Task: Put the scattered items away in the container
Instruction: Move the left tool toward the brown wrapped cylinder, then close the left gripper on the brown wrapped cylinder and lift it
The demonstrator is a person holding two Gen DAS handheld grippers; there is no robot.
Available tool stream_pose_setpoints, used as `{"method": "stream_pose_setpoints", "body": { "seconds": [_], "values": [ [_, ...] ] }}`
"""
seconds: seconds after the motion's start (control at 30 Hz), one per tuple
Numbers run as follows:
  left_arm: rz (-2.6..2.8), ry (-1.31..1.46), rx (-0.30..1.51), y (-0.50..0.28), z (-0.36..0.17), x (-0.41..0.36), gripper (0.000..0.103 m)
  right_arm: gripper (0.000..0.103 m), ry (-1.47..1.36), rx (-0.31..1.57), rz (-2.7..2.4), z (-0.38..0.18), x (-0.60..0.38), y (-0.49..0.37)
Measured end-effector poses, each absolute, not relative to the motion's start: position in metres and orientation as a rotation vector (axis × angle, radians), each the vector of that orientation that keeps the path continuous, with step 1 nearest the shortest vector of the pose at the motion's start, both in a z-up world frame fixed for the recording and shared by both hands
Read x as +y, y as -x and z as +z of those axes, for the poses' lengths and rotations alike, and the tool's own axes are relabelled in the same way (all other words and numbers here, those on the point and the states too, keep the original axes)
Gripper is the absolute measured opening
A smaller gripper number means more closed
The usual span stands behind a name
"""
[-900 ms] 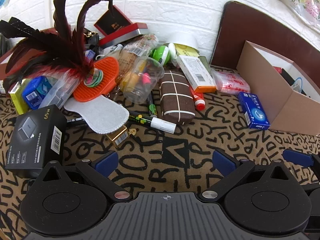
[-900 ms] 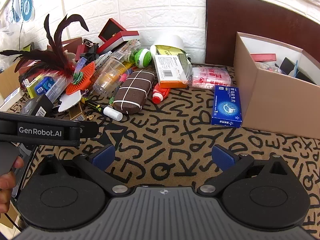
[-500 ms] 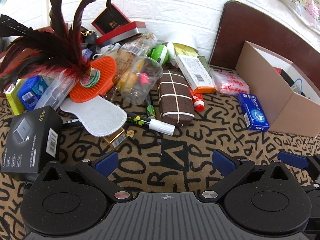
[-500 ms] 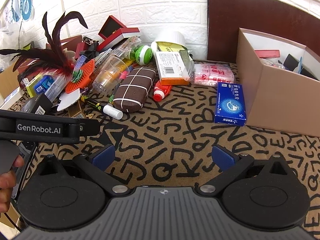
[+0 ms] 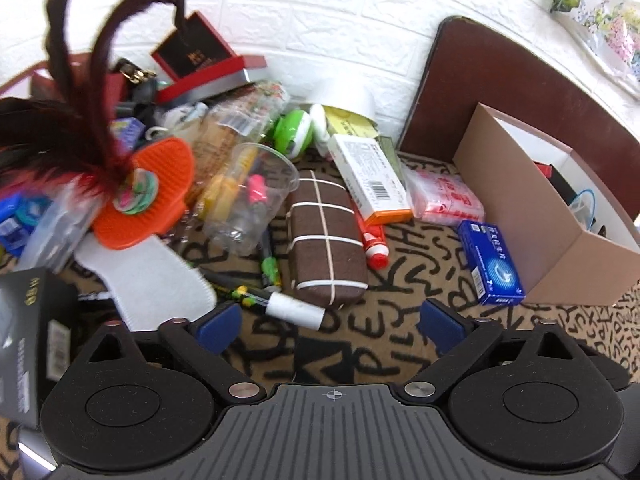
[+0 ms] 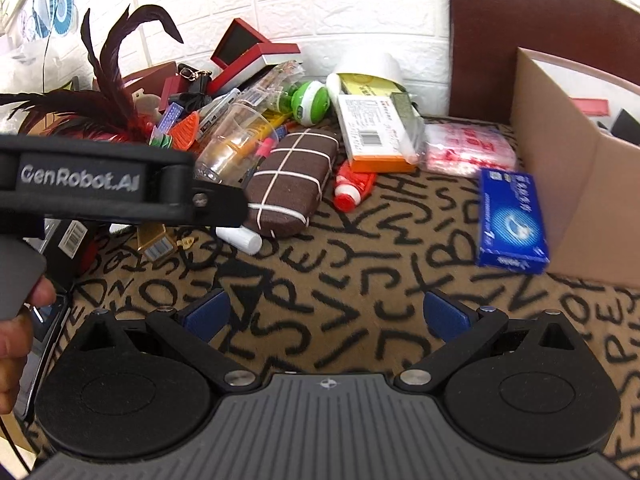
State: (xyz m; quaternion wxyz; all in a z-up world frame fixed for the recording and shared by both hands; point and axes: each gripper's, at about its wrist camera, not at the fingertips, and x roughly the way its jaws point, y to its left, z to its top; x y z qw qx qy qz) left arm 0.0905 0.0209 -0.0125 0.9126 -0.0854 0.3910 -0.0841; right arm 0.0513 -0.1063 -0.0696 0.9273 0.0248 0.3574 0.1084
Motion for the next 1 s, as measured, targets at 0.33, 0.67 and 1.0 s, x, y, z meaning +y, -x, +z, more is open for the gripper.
{"method": "stream_pose_setpoints", "body": {
  "seconds": [0.33,0.67,1.0],
  "values": [
    [-0.247,0.236,0.855,-0.141,-0.023,0.029,0.087,0.093,-0.085,0.701,0.300,-0.078,-0.093,-0.091],
    [-0.271,0.223,0.916,-0.174,-0.039,0.031,0.073,0.081,-0.036,0.689,0.360,-0.082,-0.077,-0.122],
    [-0.271,0.256,0.937,-0.189,-0.048,0.035,0.070,0.077,-0.042,0.711,0.355,-0.089,-0.074,-0.137]
  ]
}}
